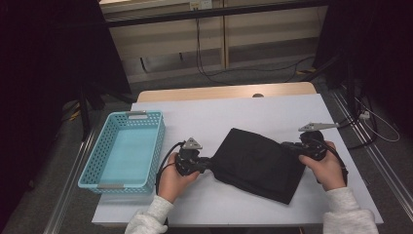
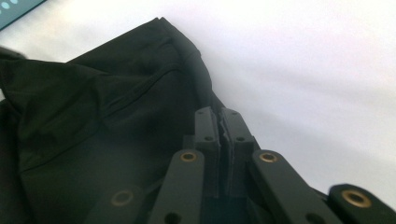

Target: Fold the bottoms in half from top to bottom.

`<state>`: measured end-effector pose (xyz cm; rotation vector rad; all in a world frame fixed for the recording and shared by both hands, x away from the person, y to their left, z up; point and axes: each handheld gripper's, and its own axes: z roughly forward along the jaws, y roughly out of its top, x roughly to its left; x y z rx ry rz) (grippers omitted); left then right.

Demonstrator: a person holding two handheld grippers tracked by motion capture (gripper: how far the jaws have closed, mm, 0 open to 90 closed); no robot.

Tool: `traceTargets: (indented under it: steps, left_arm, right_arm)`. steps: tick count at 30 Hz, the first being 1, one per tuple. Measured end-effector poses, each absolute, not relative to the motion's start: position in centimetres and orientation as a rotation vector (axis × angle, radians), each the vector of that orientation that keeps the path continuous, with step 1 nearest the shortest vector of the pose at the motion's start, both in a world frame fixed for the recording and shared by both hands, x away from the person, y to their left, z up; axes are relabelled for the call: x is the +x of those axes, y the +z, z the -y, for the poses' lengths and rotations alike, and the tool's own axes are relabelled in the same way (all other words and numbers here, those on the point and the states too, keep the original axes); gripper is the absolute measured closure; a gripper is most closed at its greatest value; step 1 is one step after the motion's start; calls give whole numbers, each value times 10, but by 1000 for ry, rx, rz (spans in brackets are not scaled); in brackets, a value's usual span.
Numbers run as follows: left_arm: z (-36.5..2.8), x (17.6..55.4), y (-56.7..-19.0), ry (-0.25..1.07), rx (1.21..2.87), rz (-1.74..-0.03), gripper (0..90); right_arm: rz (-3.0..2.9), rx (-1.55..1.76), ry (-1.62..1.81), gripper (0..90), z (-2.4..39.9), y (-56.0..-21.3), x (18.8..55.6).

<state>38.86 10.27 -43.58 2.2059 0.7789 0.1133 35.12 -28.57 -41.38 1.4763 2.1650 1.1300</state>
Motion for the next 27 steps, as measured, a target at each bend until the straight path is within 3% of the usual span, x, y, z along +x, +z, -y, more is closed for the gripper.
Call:
traceTargets:
  steps: [4,9,14,27]
  left_arm:
    - [-103,390,-429,83,2147,-803,370]
    - [-101,390,-426,69,2116,-813,274]
    - [-104,392,-421,50,2104,-828,232]
    - [-102,406,-425,129,2087,-937,248]
  right_arm:
    - [-2183,1492,1105,867,295,-414,345]
    - [-2202,1527,1049,867,302,-424,344]
    - [-2217,1530,1003,866,307,-428,343]
    - [-2260,1481,899,863,305,-436,345]
